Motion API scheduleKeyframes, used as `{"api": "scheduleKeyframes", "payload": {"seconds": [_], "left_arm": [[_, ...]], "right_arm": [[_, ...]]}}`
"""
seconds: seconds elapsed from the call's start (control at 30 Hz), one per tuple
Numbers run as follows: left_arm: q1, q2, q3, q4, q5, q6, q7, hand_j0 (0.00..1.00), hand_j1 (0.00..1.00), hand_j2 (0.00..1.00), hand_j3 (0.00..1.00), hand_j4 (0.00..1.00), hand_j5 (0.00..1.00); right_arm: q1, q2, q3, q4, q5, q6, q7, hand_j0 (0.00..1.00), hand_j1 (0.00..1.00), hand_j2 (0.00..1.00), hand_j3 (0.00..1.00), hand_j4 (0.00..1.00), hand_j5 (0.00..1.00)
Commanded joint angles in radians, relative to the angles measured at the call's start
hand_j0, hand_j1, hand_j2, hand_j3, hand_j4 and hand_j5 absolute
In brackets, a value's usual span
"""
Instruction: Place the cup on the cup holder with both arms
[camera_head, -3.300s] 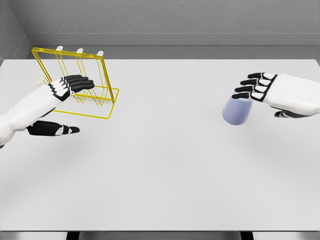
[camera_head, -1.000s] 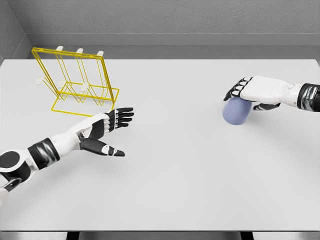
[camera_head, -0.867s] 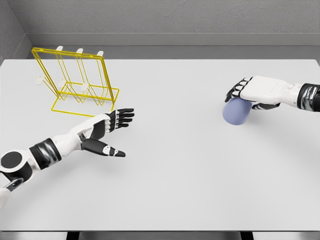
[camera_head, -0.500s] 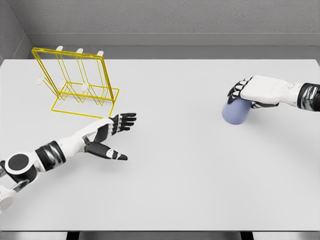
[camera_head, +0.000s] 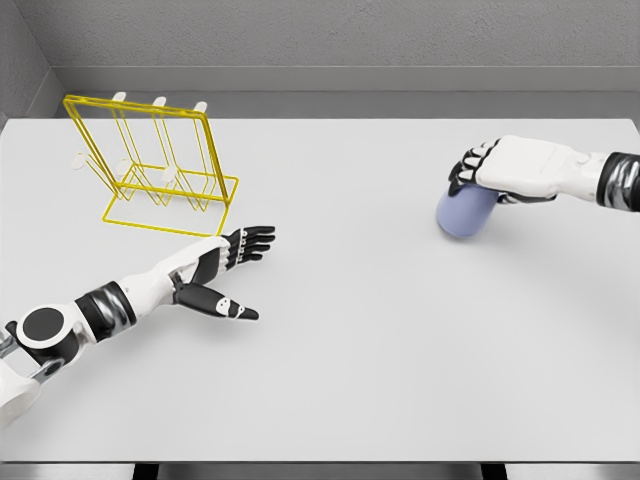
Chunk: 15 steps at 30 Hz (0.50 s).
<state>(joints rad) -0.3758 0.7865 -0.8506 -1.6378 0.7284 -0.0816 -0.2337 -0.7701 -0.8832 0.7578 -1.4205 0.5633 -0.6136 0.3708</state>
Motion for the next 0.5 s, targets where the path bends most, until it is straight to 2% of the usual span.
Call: {"api": "scheduleKeyframes", "payload": {"seconds": [0.0,0.17,0.3,0.37,0.47], "left_arm": [[0.0,0.002,0.005,-0.001,0.003,-0.001,0.001,1.0,1.0,1.0,1.0,1.0,1.0],[0.002,0.011,0.007,0.003,0.003,-0.049,0.001,1.0,1.0,1.0,1.0,1.0,1.0],[0.0,0.011,0.005,0.012,0.003,-0.049,0.001,1.0,1.0,1.0,1.0,1.0,1.0],[0.0,0.011,0.005,0.019,0.003,-0.049,0.001,1.0,1.0,1.0,1.0,1.0,1.0],[-0.002,0.008,0.004,0.027,0.003,-0.049,0.001,1.0,1.0,1.0,1.0,1.0,1.0]], "right_arm": [[0.0,-0.023,-0.002,-0.046,-0.008,0.003,0.002,0.6,0.6,0.6,0.6,0.6,0.6],[0.005,-0.074,-0.003,-0.161,0.0,0.003,0.003,0.6,0.6,0.6,0.6,0.6,0.6],[0.018,-0.077,-0.002,-0.245,0.004,0.003,0.006,0.6,0.6,0.6,0.6,0.6,0.6],[0.018,-0.077,0.0,-0.285,0.003,0.003,0.043,0.6,0.6,0.6,0.6,0.6,0.6],[0.018,-0.071,0.0,-0.316,0.001,0.003,0.045,0.6,0.6,0.6,0.6,0.6,0.6]]}}
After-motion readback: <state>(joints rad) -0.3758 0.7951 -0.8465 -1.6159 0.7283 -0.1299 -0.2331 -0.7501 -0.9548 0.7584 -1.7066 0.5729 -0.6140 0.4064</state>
